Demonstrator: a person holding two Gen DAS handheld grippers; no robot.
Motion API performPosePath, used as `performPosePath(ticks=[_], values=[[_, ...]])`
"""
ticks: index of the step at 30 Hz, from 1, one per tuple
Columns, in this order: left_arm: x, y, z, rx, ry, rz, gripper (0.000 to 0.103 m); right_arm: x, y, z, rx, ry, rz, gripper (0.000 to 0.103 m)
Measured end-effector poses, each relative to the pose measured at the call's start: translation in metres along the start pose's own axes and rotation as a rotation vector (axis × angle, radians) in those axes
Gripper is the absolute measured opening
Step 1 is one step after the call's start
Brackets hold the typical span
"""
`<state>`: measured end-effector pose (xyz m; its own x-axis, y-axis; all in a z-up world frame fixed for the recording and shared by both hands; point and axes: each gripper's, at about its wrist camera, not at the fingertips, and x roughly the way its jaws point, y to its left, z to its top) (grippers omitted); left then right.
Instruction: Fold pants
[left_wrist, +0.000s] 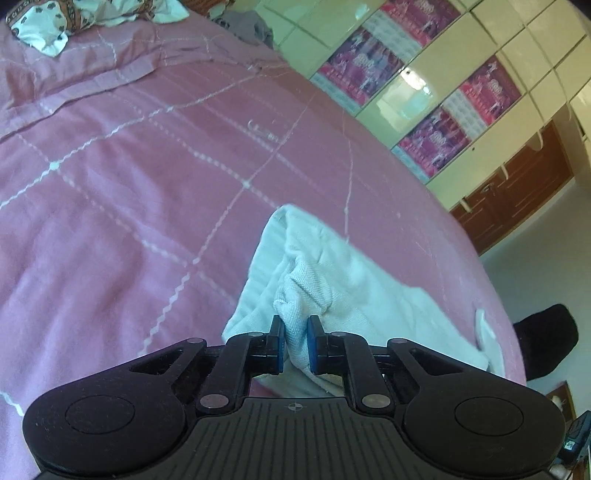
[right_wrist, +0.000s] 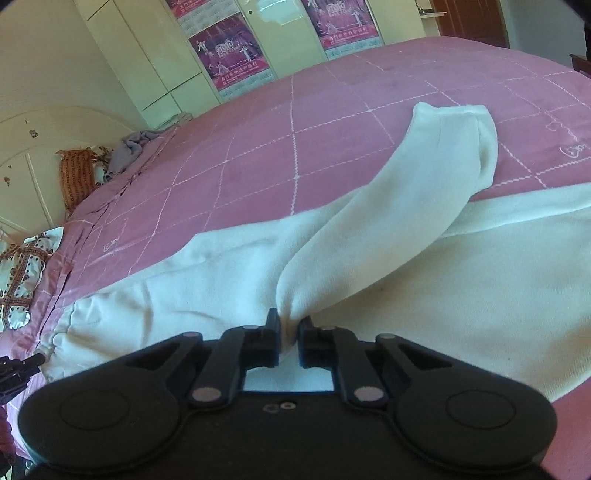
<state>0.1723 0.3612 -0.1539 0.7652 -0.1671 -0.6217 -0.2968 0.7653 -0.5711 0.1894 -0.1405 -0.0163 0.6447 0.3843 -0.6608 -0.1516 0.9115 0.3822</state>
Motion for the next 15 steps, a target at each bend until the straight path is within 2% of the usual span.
performPosePath(ticks=[1, 3, 5, 6, 8, 10, 12, 15], values=[[0.007, 0.002, -0.004, 0.014, 0.022, 0.019, 0.013, 0.005, -0.003, -0.007, -0.004, 0.019, -0.014, 0.010], [0.007, 0.004, -0.008, -0.008, 0.016, 0.020, 0.015, 0.022, -0.012, -0.019, 0.018, 0.079, -0.042, 0.011], [-0.001, -0.003, -0.009, 0.005, 0.000, 0.055, 0.020, 0.025, -0.017, -0.024, 0.036, 0.062, -0.038, 0.011], [-0.008, -0.009, -0.011, 0.031, -0.012, 0.096, 0.025, 0.022, -0.017, -0.024, 0.045, 0.054, -0.039, 0.020], [-0.025, -0.019, -0.017, 0.063, -0.044, 0.173, 0.026, 0.007, -0.013, -0.020, 0.043, 0.019, -0.064, 0.031], [-0.044, -0.031, -0.023, 0.068, -0.117, 0.201, 0.026, -0.015, -0.012, -0.013, 0.030, -0.062, -0.081, 0.052], [-0.053, -0.051, -0.026, 0.117, -0.169, 0.193, 0.026, -0.025, -0.012, 0.002, 0.004, -0.103, -0.087, 0.056], [-0.033, -0.084, -0.026, 0.218, -0.129, 0.194, 0.026, -0.007, -0.004, 0.032, -0.059, -0.063, -0.141, 0.058]])
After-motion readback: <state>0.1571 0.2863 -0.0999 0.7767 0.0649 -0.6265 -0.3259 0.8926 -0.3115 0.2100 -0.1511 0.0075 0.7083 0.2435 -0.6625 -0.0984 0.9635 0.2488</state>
